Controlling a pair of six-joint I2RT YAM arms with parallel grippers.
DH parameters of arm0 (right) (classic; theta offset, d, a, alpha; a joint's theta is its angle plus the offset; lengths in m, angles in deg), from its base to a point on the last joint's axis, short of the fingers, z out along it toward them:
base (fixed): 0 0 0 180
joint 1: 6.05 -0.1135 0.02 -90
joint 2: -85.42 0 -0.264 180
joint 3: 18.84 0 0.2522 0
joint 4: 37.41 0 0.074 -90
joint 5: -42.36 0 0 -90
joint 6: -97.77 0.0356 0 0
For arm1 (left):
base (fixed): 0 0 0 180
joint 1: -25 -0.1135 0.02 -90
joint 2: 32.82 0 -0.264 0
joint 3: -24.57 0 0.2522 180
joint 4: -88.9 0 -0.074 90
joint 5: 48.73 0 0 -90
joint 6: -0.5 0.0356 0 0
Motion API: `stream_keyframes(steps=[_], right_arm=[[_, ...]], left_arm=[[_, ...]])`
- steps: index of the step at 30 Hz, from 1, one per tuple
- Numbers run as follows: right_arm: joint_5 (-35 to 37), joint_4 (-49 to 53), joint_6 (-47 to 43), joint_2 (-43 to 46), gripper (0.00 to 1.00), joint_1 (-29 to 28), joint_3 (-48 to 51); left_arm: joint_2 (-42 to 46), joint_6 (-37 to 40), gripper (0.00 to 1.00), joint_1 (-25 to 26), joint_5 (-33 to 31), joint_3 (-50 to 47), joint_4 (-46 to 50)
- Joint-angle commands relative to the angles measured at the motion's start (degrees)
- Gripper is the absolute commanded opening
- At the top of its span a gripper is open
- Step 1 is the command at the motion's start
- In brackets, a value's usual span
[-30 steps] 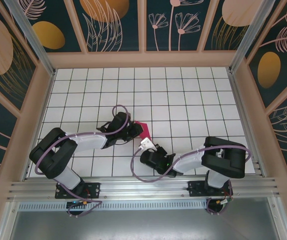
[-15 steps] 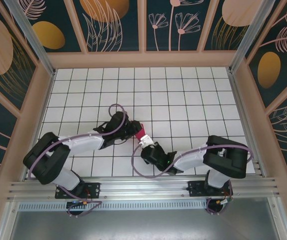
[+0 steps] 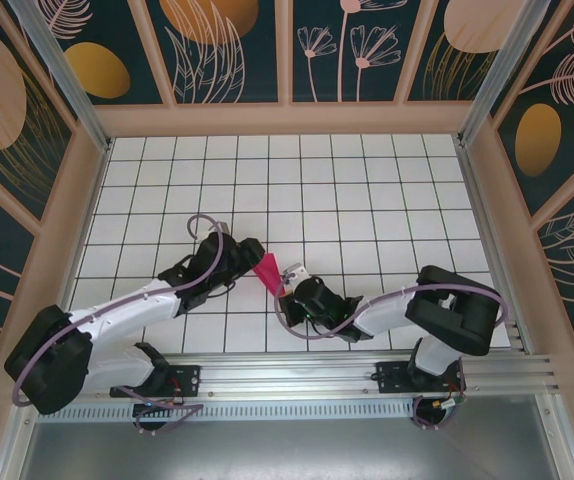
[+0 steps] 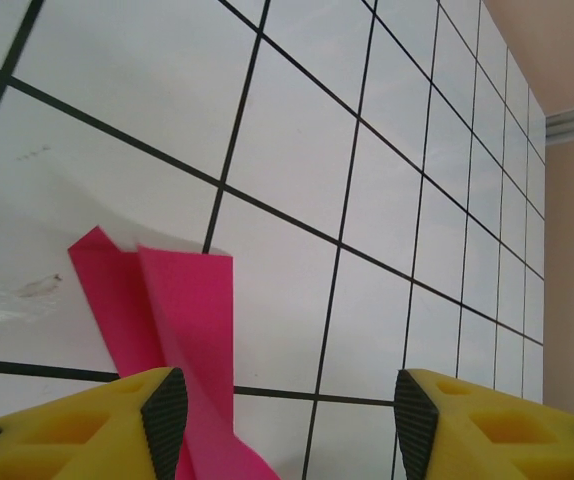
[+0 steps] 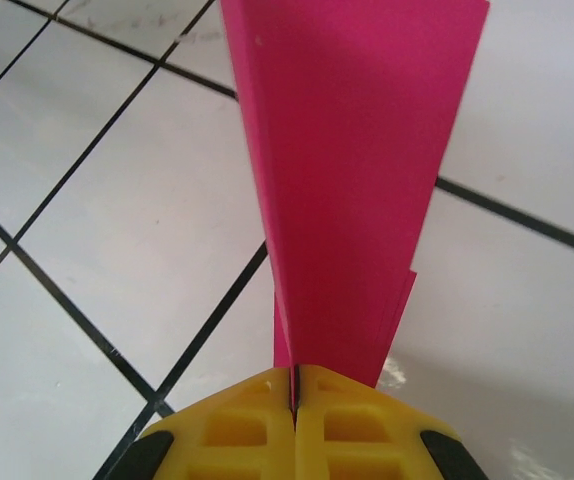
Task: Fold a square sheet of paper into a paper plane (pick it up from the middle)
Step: Fold the wing for the fifth time at the center of the table.
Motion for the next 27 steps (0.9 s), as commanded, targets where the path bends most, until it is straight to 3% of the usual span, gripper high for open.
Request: stream_keyframes(steps=[1, 14, 27], right_arm=[[-5.4, -2.8, 4.5, -1.2, 0.00, 1.4, -0.9], [-16.0, -10.7, 18.4, -6.4, 0.00, 5.0, 1.0], [-15.9, -10.3, 22.3, -8.1, 0.00, 5.4, 2.0]], left_arm=[[2.2, -0.5, 0.59, 0.1, -1.7, -1.8, 0.6], [2.9, -1.7, 0.54, 0.2, 3.8, -6.5, -6.9], [3.1, -2.3, 0.53, 0.2, 4.7, -7.1, -7.4]])
